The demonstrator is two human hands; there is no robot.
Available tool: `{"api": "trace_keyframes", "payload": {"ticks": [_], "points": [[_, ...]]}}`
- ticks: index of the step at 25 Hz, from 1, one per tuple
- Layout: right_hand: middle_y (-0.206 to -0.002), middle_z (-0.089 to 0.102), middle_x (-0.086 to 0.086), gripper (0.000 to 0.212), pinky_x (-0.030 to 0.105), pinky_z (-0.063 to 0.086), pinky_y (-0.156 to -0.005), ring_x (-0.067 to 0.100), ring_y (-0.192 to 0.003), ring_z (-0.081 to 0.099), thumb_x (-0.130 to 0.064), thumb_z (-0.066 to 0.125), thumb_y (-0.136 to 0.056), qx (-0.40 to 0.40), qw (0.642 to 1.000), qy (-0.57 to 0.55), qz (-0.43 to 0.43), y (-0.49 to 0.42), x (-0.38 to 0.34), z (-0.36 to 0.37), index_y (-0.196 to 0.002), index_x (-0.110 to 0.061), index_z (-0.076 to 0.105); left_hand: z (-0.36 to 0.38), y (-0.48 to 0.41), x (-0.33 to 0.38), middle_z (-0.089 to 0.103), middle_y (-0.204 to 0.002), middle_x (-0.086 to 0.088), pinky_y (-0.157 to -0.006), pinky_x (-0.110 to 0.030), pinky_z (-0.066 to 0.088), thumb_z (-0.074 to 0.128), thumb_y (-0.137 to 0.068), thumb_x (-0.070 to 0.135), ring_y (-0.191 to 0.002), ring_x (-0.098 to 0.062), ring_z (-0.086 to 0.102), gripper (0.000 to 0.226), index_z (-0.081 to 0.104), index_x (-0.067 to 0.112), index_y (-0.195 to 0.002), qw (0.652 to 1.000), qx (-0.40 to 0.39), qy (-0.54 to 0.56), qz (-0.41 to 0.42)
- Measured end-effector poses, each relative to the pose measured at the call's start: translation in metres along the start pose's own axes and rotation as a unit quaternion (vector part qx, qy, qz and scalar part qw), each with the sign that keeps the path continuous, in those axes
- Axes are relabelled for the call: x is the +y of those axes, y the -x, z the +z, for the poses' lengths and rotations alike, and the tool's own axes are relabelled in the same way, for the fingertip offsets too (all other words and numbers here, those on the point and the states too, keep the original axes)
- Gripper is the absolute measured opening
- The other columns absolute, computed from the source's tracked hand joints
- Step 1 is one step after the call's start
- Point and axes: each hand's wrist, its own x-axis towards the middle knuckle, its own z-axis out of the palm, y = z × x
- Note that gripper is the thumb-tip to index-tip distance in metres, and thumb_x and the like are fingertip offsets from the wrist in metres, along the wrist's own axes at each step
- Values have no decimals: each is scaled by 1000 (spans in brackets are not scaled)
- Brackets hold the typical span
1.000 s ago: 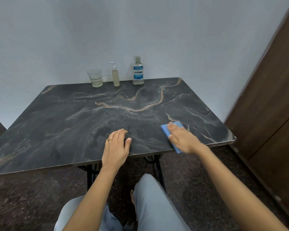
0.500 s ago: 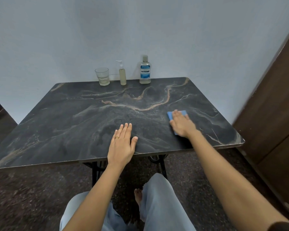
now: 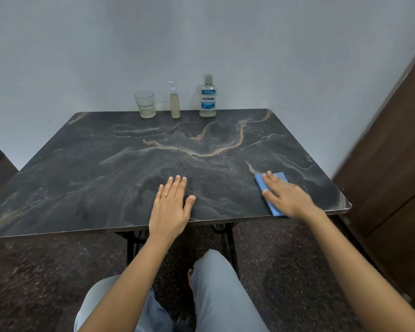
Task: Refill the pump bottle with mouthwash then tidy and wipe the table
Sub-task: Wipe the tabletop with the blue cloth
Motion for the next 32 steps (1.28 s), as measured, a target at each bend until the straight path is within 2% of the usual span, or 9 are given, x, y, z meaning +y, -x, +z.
{"api": "trace_keyframes", "payload": {"ticks": [3, 6, 10, 14, 17, 20, 23, 26, 32], "points": [[-162, 1, -2, 59, 37, 3, -120, 11, -149, 3, -44, 19, -101, -7, 999, 2, 51, -33, 12, 6, -154, -20, 6, 0, -1, 1, 24, -160, 1, -121, -32, 1, 10, -96, 58, -149, -12, 9, 71, 24, 19, -153, 1000, -6, -6, 2], [-162, -3, 4, 60, 39, -5, -120, 16, -149, -4, -41, 16, -102, -19, 999, -7, 47, -72, -16, 9, -153, -13, 2, -1, -1, 1, 23, -160, 1, -121, -30, 0, 10, -95, 59, -149, -12, 9, 72, 23, 18, -153, 1000, -7, -11, 0], [-161, -1, 7, 58, 38, -3, -120, 19, -149, -3, -37, 15, -103, -26, 999, -3, -27, -97, -92, 11, -153, -10, 3, -4, 0, 2, 22, -160, 1, -120, -26, 0, 15, -97, 58, -149, -11, 8, 71, 21, 16, -154, 1000, -3, 4, -8], [-161, -1, 7, 56, 36, -3, -120, 18, -149, -2, -34, 16, -104, -35, 991, 2, -132, -74, -176, 25, -153, -10, 3, -15, -1, 5, 20, -161, -3, -119, -24, -1, 29, -102, 46, -149, -10, 7, 62, 20, 12, -153, 995, 1, 96, -16], [-161, -1, 3, 55, 32, -1, -119, 15, -149, -1, -35, 18, -104, -35, 980, -4, -194, -39, -182, 29, -153, -14, 4, -33, 0, -9, 24, -159, -6, -118, -23, 2, 33, -102, 44, -149, -13, 11, 60, 26, 10, -151, 983, 33, 172, -51], [-161, 1, 0, 57, 26, 0, -118, 11, -149, 3, -38, 22, -104, -25, 973, -4, -228, -10, -151, 25, -154, -16, 7, -57, 7, -58, 30, -156, -11, -119, -29, 7, 31, -98, 49, -148, -20, 18, 65, 33, 7, -149, 988, 69, 121, -69], [-161, 4, 3, 58, 23, 2, -117, 12, -148, 7, -39, 23, -103, -12, 985, 4, -172, -4, -104, 17, -154, -14, 8, -83, 17, -124, 32, -155, -14, -120, -35, 10, 25, -96, 55, -147, -23, 21, 72, 35, 6, -147, 990, 87, 45, -104], [-161, 4, 5, 65, 32, 5, -120, 14, -149, 7, -48, 14, -100, -21, 996, 22, -78, -27, -73, 16, -154, -13, 6, -99, 25, -176, 33, -154, -16, -121, -42, 11, 19, -94, 61, -147, -26, 21, 79, 35, 4, -146, 988, 79, -2, -131], [-160, -7, 13, 65, 36, -6, -120, 21, -148, -10, -42, 16, -102, -19, 1000, -3, -9, -84, -109, 26, -152, -4, -1, -89, 26, -196, 32, -156, -8, -121, -40, 6, 13, -93, 65, -148, -22, 18, 79, 35, 13, -148, 989, 39, -43, -136]]}}
